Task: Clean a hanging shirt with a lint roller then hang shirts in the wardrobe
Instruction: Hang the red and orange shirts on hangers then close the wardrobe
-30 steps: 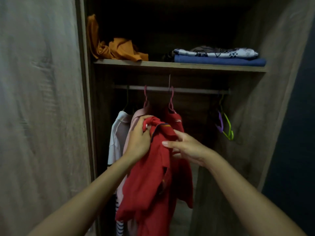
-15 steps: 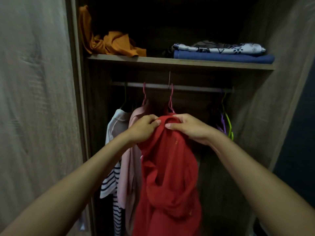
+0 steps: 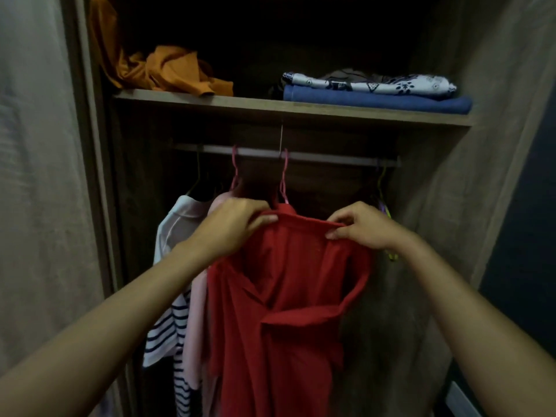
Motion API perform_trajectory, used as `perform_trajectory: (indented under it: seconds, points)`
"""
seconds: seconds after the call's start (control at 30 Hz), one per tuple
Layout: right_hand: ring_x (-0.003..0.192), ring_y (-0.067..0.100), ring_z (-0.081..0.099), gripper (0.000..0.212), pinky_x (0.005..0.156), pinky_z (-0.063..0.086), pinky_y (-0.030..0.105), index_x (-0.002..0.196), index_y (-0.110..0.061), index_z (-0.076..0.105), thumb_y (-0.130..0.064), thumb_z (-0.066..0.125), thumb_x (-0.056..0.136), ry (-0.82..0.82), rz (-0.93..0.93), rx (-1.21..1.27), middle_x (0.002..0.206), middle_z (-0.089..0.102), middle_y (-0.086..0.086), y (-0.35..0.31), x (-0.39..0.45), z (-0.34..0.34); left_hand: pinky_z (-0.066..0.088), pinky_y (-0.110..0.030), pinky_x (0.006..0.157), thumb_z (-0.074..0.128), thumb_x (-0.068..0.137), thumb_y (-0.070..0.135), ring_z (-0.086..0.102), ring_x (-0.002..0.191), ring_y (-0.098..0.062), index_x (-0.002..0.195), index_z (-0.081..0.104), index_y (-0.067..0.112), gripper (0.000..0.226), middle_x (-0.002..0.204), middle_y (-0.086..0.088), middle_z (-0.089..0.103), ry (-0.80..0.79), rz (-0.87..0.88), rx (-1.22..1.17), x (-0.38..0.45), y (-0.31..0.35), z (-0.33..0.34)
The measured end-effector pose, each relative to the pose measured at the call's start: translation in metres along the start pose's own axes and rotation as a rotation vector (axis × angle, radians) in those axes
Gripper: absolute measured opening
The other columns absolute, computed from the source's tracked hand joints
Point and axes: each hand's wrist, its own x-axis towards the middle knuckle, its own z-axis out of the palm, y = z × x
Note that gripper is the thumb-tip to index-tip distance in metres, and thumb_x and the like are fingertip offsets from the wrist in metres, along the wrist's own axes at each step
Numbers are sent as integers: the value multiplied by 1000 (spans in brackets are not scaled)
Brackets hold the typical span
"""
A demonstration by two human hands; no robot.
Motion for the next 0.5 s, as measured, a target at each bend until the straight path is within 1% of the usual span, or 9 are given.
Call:
perform_trajectory:
  seconds: [0.07, 0.1, 0.13, 0.17, 0.2, 0.23, 0.3, 0.37, 0.5]
  points:
    - [81, 2, 67, 13, 64, 46, 13, 95, -26, 75, -21, 71, 84, -137, 80, 352, 89, 75, -7, 6, -2, -2, 48, -36, 73, 42, 92, 53, 65, 92, -28, 98, 63, 26, 34, 94, -3, 70, 96, -62, 60, 15, 6, -2]
    - [92, 4, 67, 15, 70, 48, 15, 99, -26, 75, -27, 67, 86, -103, 104, 422, 99, 74, -7, 14, 1, -1, 47, -37, 71, 44, 92, 52, 65, 93, -33, 101, 63, 28, 32, 97, -6, 70, 140, -105, 140, 23, 9, -3]
    - [104, 6, 64, 18, 78, 48, 18, 103, -27, 73, -34, 65, 87, 16, 119, 335, 107, 71, -9, 22, 7, 0, 46, -37, 69, 45, 93, 50, 63, 95, -36, 102, 64, 28, 30, 98, -10, 68, 179, -145, 216, 30, 14, -5]
    - [114, 10, 59, 25, 88, 47, 21, 107, -28, 72, -40, 64, 86, 207, 125, 106, 115, 67, -8, 32, 15, 1, 45, -36, 69, 47, 93, 47, 61, 96, -36, 102, 65, 26, 29, 99, -11, 66, 195, -163, 260, 37, 20, -7]
    - [121, 17, 53, 33, 97, 45, 28, 113, -26, 69, -43, 64, 86, 371, 146, -128, 124, 62, -2, 42, 23, 1, 46, -37, 70, 48, 93, 44, 58, 99, -34, 102, 67, 23, 29, 100, -12, 62, 209, -154, 285, 44, 25, -8]
    - [125, 24, 47, 39, 103, 42, 34, 122, -23, 64, -41, 63, 87, 477, 188, -274, 132, 55, 4, 46, 28, 1, 48, -40, 72, 49, 94, 41, 55, 101, -33, 102, 68, 20, 30, 102, -11, 58, 210, -146, 285, 49, 29, -9]
    - [127, 33, 41, 47, 103, 40, 41, 134, -18, 52, -32, 59, 90, 523, 311, -362, 138, 46, 12, 51, 39, -1, 48, -44, 76, 51, 94, 36, 48, 105, -33, 101, 70, 13, 30, 109, -11, 54, 244, -152, 285, 57, 34, -9]
    - [124, 35, 42, 49, 99, 41, 44, 136, -16, 47, -26, 57, 89, 487, 412, -458, 136, 46, 16, 54, 48, -1, 48, -45, 78, 51, 93, 34, 49, 106, -36, 99, 70, 10, 31, 111, -12, 58, 282, -176, 306, 59, 33, -7]
    - [121, 34, 46, 36, 92, 46, 41, 129, -13, 54, -15, 50, 93, 448, 526, -617, 131, 53, 16, 67, 72, 0, 49, -43, 73, 45, 94, 42, 62, 94, -43, 104, 65, 18, 33, 102, -17, 67, 274, -302, 243, 53, 24, -1]
